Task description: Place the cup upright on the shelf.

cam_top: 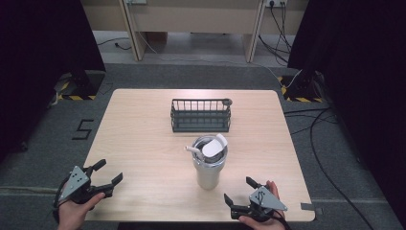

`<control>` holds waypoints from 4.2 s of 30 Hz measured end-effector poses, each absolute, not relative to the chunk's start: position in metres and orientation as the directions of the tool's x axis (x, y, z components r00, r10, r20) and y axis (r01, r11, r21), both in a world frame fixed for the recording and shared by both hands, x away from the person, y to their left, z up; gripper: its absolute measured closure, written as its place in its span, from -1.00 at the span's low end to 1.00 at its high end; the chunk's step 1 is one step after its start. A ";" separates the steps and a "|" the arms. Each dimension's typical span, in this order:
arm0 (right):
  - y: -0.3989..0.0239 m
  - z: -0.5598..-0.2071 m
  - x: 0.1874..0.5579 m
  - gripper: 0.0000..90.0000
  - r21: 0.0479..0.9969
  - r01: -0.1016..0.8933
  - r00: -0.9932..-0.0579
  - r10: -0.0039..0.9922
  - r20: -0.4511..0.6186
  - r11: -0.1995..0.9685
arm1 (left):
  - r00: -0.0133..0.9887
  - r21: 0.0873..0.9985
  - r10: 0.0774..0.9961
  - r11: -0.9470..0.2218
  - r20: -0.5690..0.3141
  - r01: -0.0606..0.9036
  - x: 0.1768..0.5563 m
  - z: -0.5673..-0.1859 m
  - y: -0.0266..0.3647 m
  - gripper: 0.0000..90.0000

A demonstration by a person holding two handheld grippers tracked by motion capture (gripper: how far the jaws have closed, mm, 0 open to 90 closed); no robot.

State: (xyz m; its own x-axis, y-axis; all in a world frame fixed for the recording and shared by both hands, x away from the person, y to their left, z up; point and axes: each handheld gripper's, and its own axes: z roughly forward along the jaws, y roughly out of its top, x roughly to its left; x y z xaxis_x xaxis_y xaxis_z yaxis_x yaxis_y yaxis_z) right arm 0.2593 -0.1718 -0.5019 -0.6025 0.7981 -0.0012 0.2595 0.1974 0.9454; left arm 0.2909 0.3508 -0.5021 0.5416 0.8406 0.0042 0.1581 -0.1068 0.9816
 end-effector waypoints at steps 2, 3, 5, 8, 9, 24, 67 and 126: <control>-0.169 -0.501 0.259 -0.88 0.946 0.254 -0.607 0.795 -0.007 0.202 | 0.542 0.981 0.840 -0.111 0.006 0.160 0.291 -0.502 0.350 -0.68; -0.167 -0.500 0.258 -0.88 0.947 0.249 -0.607 0.794 -0.011 0.204 | 0.543 0.980 0.840 -0.114 0.008 0.162 0.291 -0.502 0.350 -0.68; -0.164 -0.497 0.258 -0.86 0.949 0.246 -0.608 0.794 -0.008 0.198 | 0.545 0.980 0.839 -0.117 0.011 0.160 0.290 -0.502 0.349 -0.68; -0.161 -0.494 0.260 -0.84 0.954 0.239 -0.607 0.795 -0.001 0.183 | 0.550 0.980 0.835 -0.119 0.011 0.160 0.290 -0.502 0.348 -0.68; -0.160 -0.492 0.262 -0.83 0.955 0.235 -0.608 0.794 -0.002 0.181 | 0.551 0.980 0.834 -0.118 0.011 0.160 0.290 -0.503 0.347 -0.68; -0.127 -0.484 0.285 -0.84 0.962 0.210 -0.640 0.769 0.001 0.173 | 0.552 0.981 0.834 -0.111 0.004 0.160 0.290 -0.503 0.346 -0.68; -0.086 -0.479 0.332 -0.77 0.968 0.185 -0.660 0.751 -0.006 0.170 | 0.572 0.983 0.820 -0.109 0.005 0.147 0.289 -0.502 0.343 -0.68; -0.096 -0.397 0.417 -0.77 0.987 0.134 -0.533 0.846 -0.005 0.090 | 0.569 0.986 0.822 -0.092 -0.006 0.143 0.288 -0.501 0.344 -0.67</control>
State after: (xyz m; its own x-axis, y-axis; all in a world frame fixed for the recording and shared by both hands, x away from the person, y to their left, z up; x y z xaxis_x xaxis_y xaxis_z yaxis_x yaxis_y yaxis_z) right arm 0.4175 -0.0955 -0.3966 -0.5334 0.8458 -0.0050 0.1338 0.0902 0.9869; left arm 0.2881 0.3442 -0.5008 0.5694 0.8220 -0.0058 0.1425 -0.0918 0.9855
